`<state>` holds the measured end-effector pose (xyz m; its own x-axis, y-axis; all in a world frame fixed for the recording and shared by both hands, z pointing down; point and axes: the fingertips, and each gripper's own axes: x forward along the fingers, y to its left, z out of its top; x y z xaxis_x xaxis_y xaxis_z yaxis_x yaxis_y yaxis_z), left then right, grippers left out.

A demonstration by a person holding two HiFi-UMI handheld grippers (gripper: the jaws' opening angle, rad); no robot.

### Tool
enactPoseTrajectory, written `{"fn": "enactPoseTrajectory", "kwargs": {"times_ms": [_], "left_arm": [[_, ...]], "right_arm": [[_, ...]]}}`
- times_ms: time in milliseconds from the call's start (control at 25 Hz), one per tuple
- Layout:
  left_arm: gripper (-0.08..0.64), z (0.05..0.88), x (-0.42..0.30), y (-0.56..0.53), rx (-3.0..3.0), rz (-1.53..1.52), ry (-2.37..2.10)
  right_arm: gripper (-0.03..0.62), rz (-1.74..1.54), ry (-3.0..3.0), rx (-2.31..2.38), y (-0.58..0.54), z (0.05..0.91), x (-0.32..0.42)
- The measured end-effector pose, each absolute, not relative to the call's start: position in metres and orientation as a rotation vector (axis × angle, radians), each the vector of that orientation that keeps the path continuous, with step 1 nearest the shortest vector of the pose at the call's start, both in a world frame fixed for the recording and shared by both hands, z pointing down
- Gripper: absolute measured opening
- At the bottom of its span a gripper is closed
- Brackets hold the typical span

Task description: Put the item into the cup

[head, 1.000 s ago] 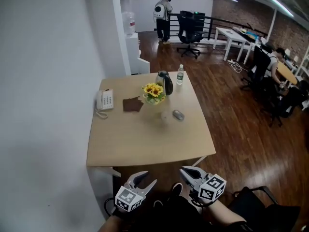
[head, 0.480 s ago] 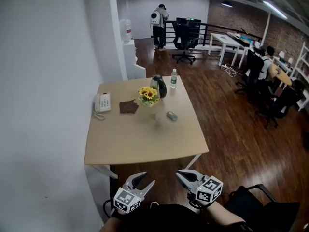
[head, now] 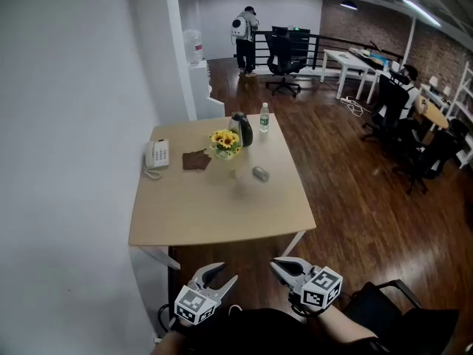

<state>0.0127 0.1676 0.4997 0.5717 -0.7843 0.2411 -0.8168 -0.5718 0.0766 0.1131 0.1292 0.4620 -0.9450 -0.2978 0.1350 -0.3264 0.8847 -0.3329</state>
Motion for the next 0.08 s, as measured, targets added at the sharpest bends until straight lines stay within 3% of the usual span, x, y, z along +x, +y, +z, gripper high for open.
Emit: {"fn": "enactPoseTrajectory", "kwargs": {"times_ms": [80], "left_arm": [[0.17, 0.4985, 0.0171, 0.168, 2.627, 0.271, -1.35]], "right_arm": [[0.008, 0.543, -2.979, 0.49, 0.13, 0.4613, 0.1157]]}}
